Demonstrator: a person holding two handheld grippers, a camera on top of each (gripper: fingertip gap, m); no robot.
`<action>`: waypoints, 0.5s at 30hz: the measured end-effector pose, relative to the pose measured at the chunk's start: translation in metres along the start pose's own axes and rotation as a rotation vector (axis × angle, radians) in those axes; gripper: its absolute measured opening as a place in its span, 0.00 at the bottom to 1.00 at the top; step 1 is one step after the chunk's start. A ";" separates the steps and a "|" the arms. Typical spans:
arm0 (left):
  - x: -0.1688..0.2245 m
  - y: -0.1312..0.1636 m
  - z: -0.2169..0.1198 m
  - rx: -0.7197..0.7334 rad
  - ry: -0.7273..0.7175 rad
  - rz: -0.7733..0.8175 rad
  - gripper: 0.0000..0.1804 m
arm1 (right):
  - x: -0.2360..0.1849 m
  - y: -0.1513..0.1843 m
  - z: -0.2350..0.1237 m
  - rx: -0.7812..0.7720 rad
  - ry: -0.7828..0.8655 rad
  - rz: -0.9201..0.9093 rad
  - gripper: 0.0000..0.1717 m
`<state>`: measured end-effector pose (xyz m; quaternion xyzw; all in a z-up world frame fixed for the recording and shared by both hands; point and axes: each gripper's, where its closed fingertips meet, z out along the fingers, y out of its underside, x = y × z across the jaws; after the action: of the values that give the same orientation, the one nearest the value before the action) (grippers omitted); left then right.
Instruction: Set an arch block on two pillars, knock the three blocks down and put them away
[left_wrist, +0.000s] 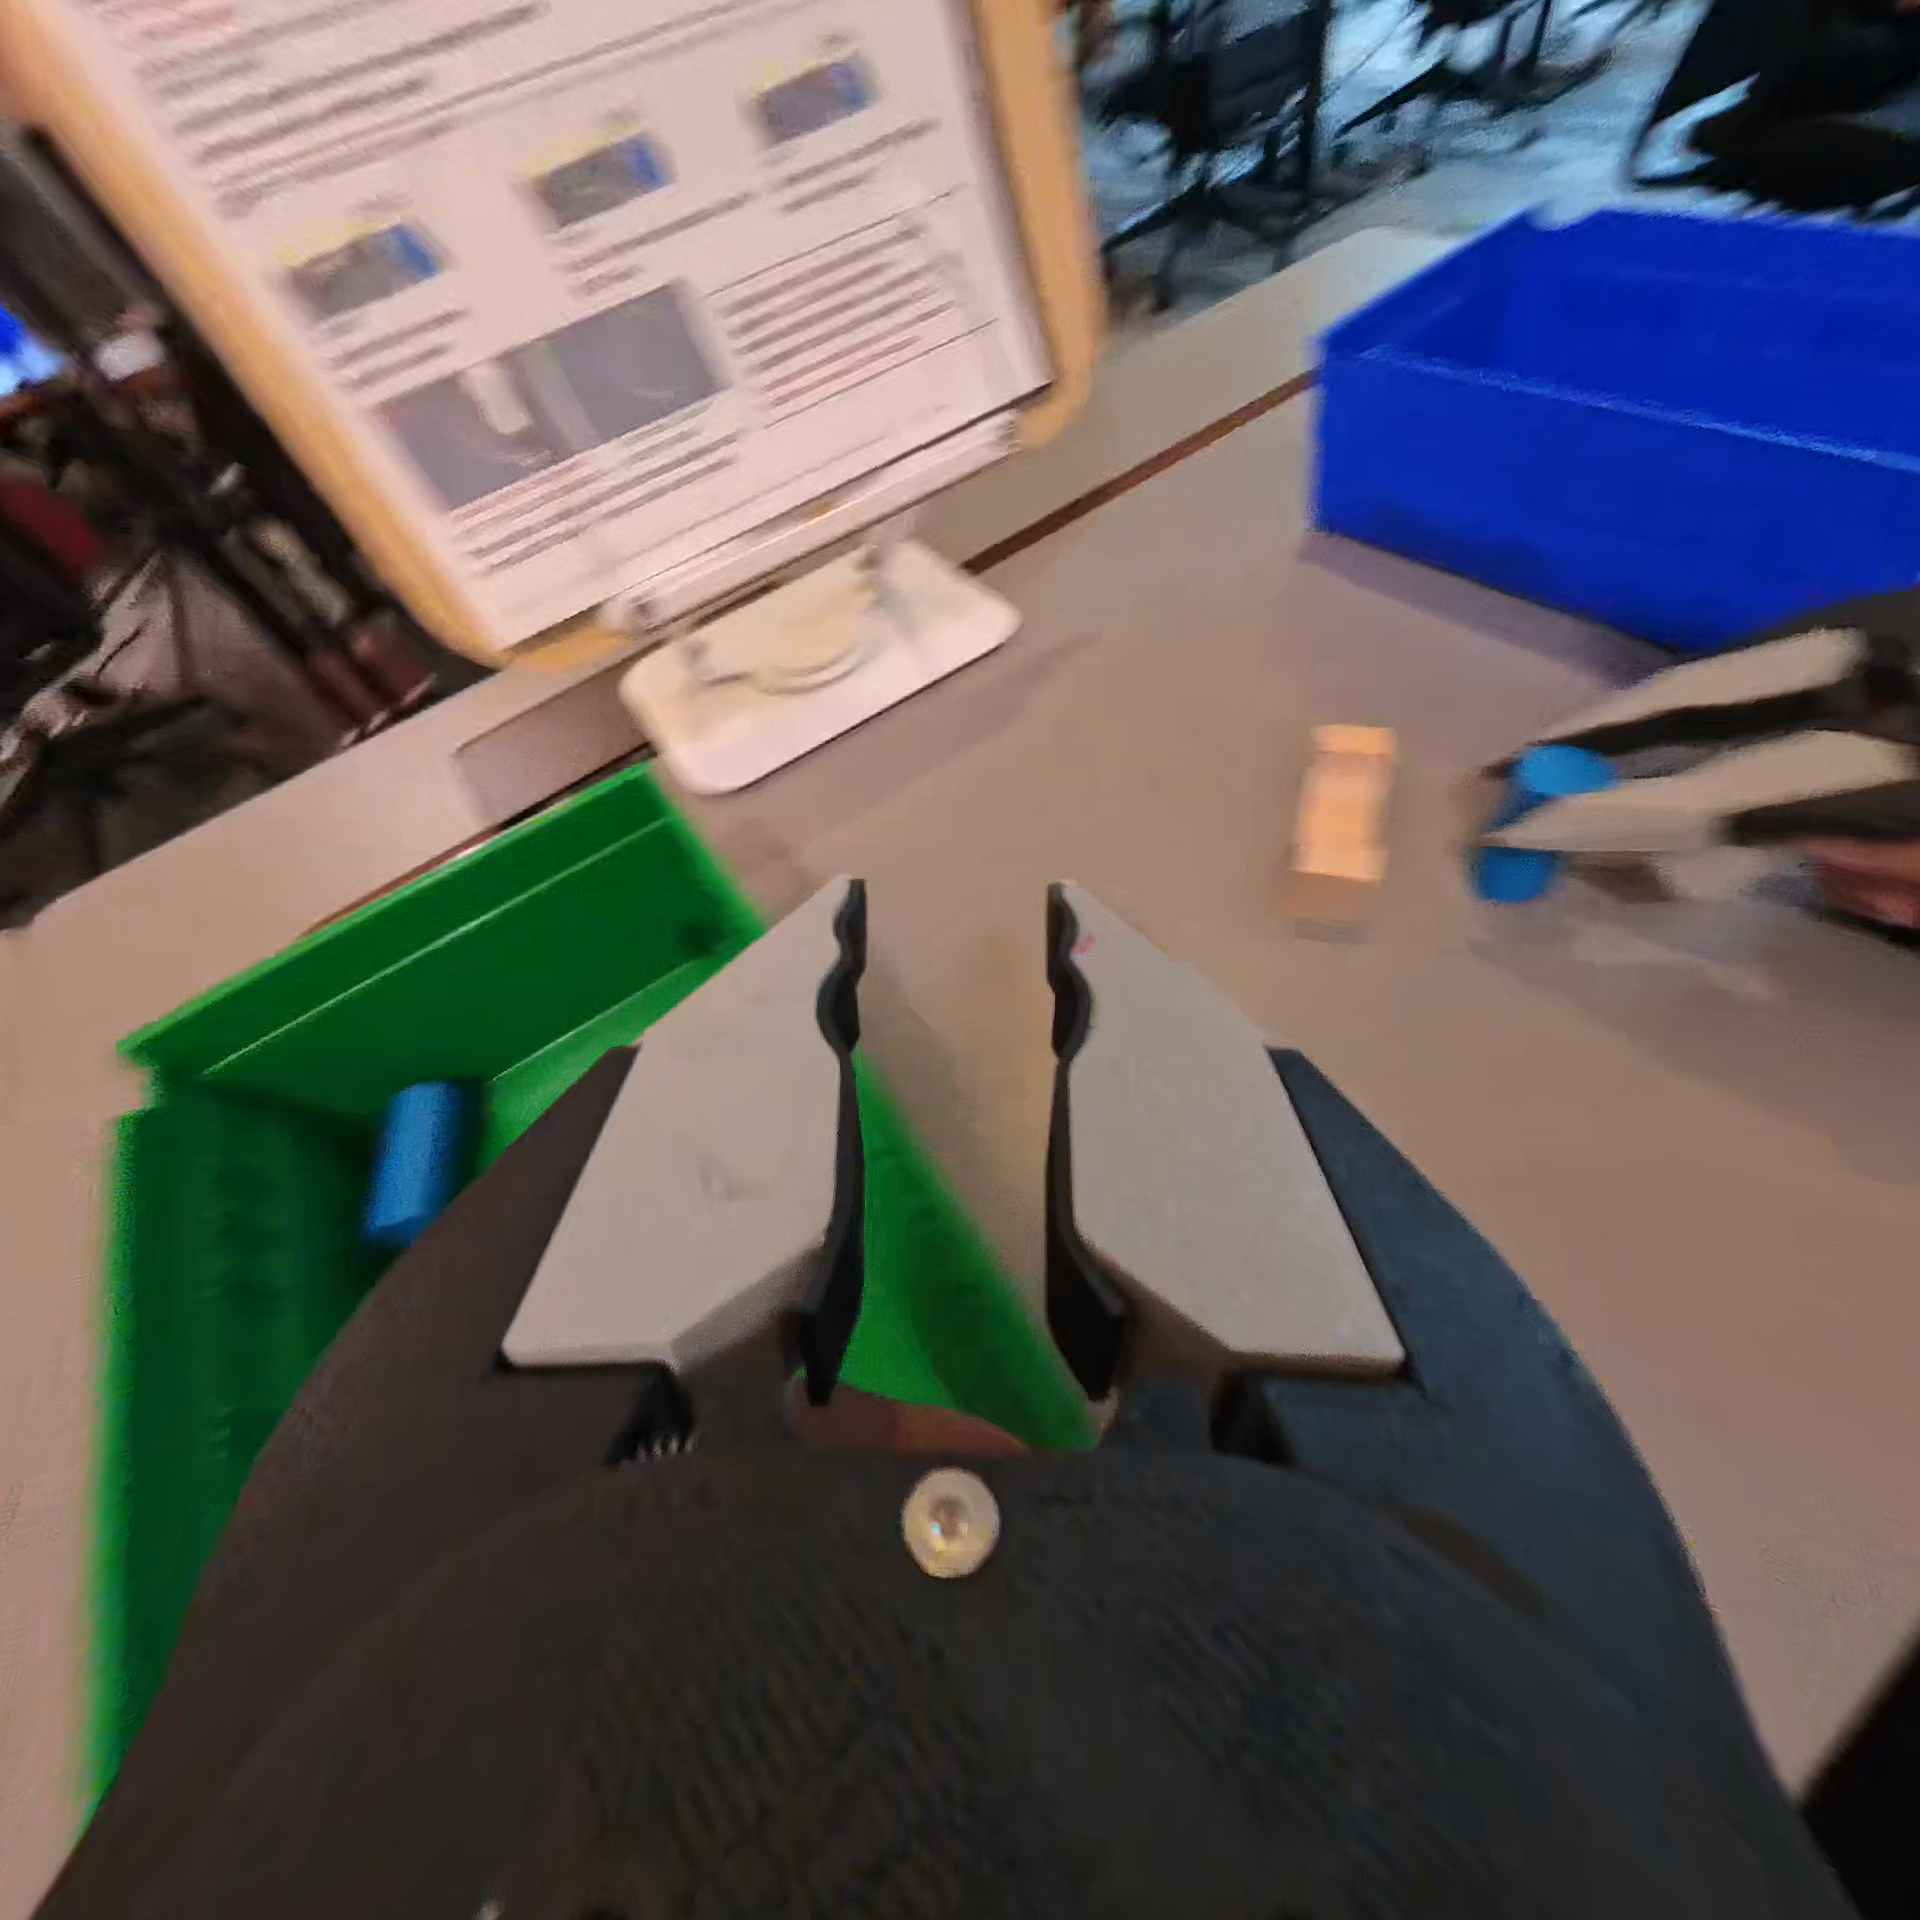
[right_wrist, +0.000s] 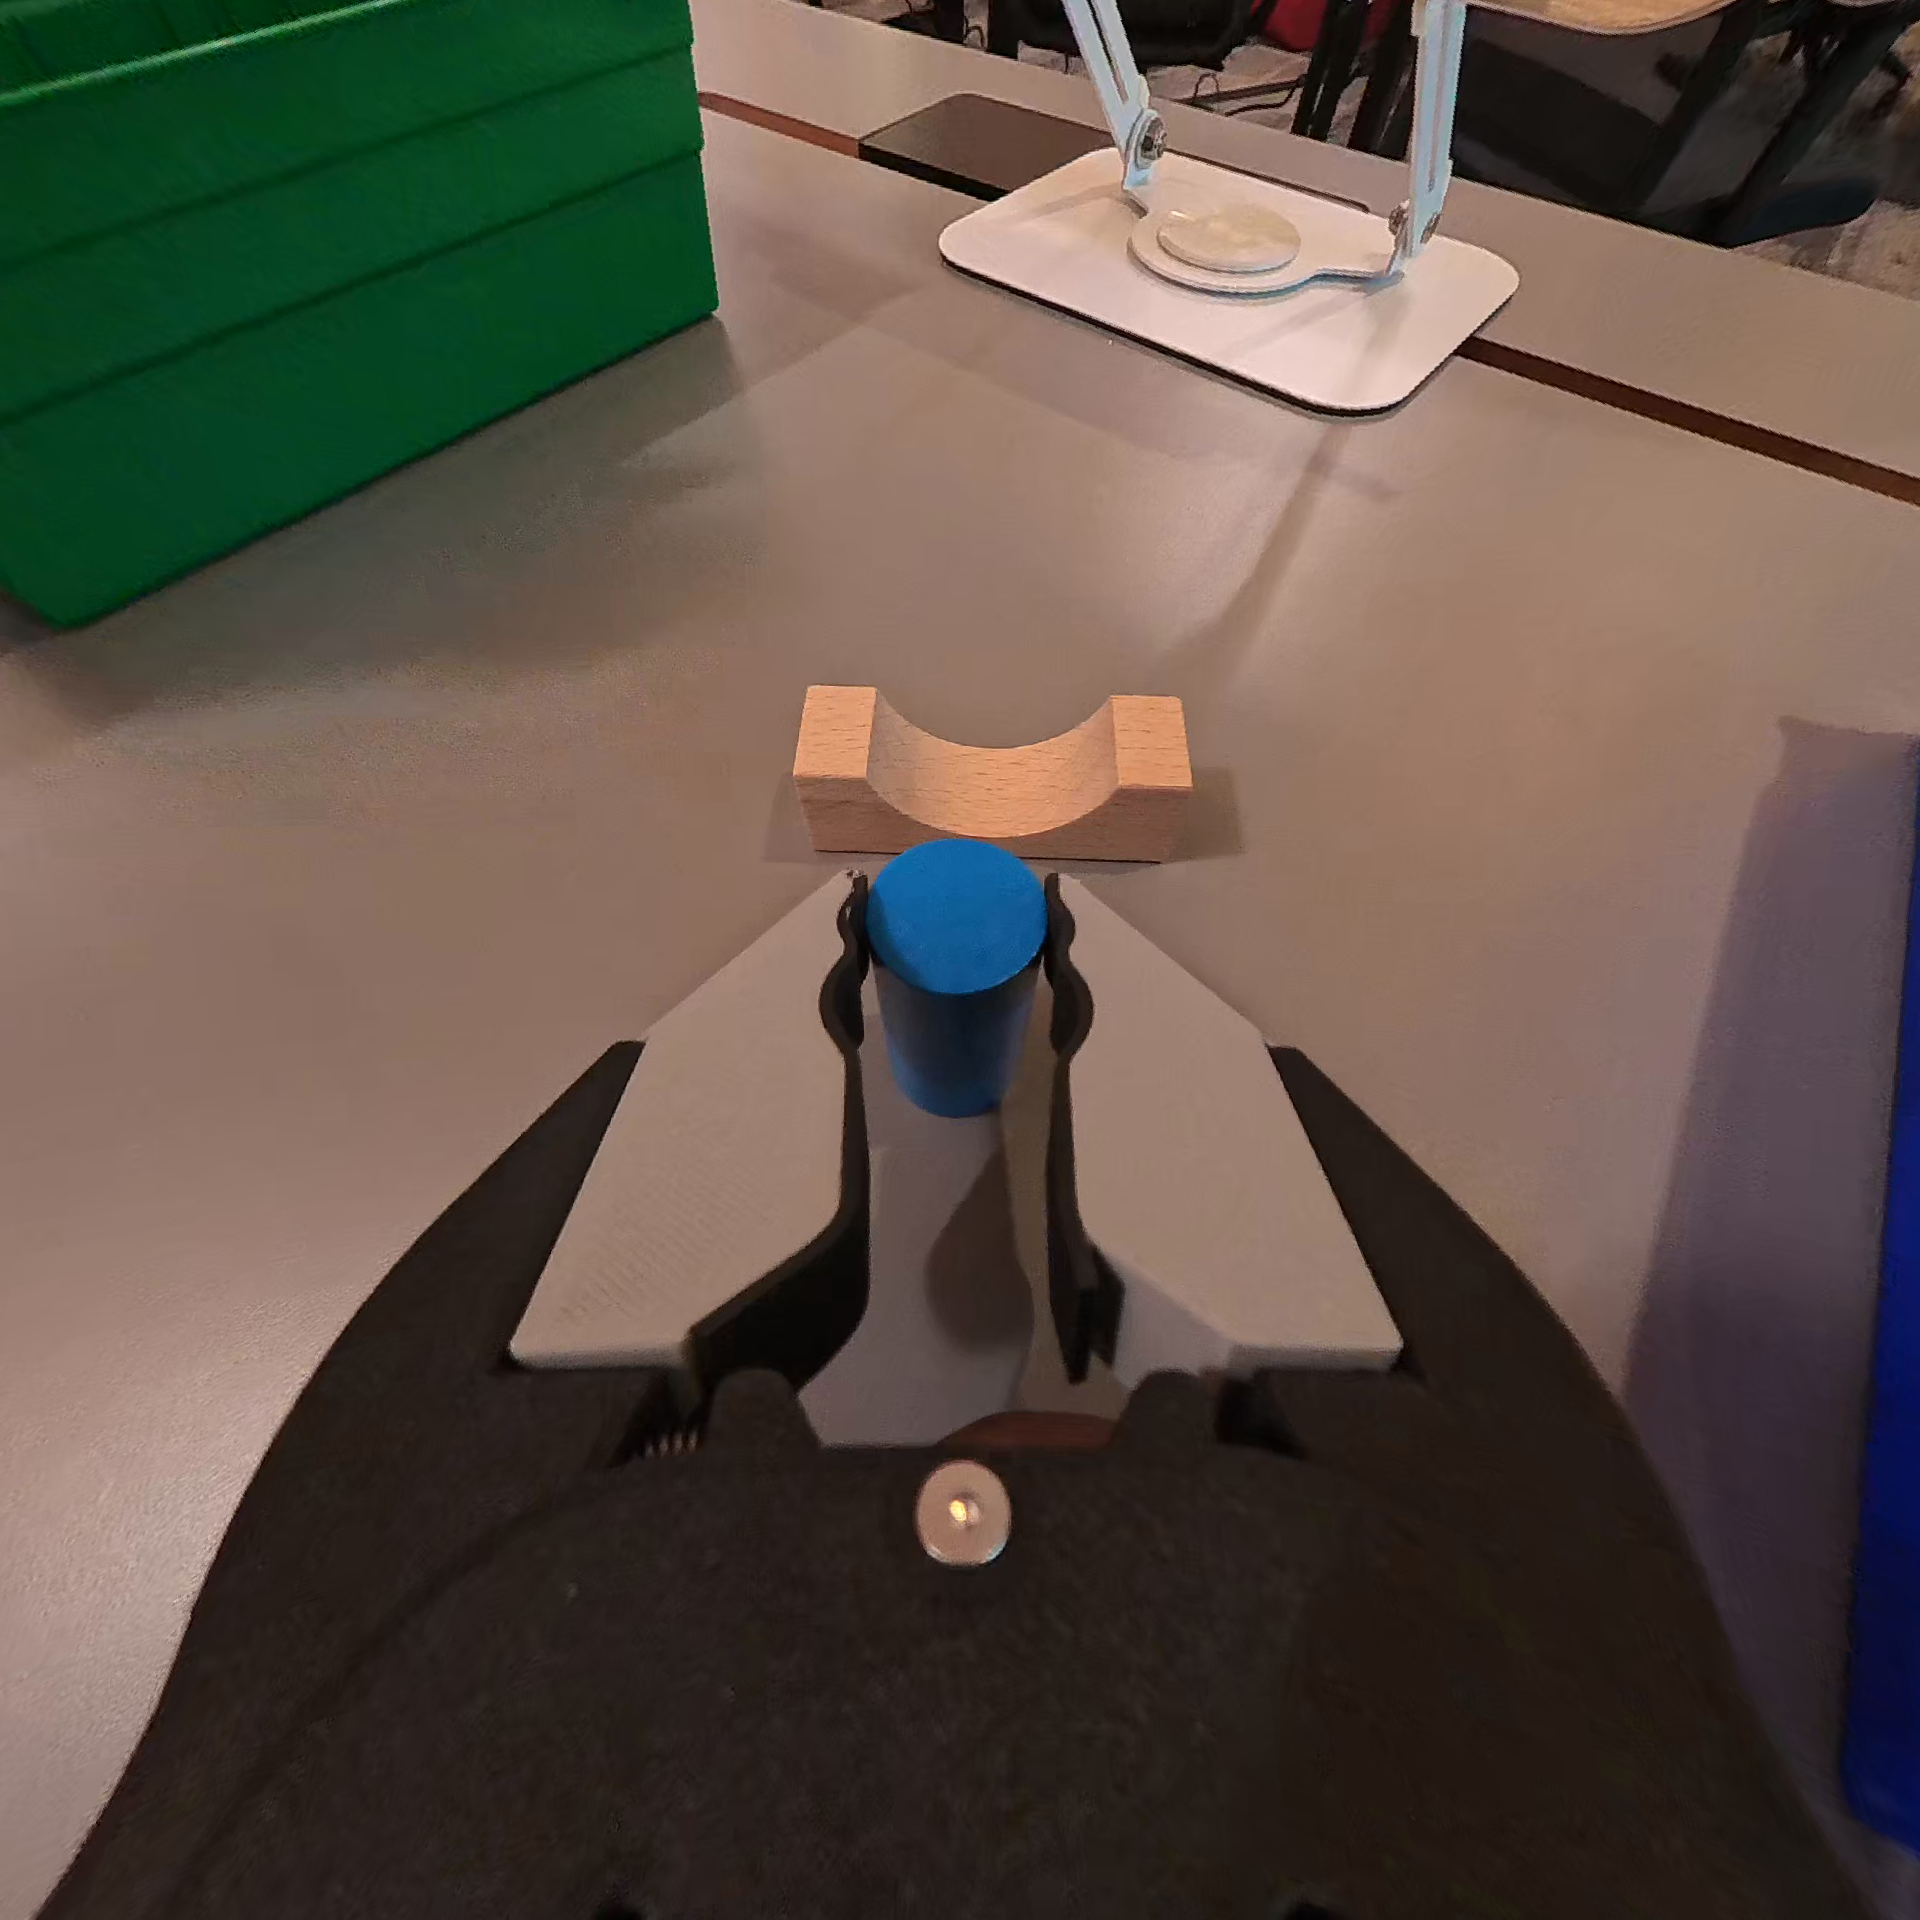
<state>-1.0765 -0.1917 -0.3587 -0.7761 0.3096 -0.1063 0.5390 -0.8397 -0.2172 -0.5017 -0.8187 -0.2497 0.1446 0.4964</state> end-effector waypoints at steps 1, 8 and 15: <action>-0.032 0.008 0.007 -0.058 -0.056 -0.012 0.19 | 0.000 0.000 0.000 -0.002 0.000 0.000 0.18; -0.167 0.115 0.077 -0.553 -0.304 -0.041 0.28 | 0.000 0.002 0.002 -0.016 -0.003 0.004 0.18; -0.204 0.165 0.111 -0.821 -0.365 0.084 0.28 | -0.001 0.003 0.001 -0.019 -0.010 0.012 0.18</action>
<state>-1.2419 -0.0220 -0.5169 -0.9185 0.2572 0.1859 0.2359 -0.8403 -0.2180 -0.5051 -0.8240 -0.2486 0.1492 0.4867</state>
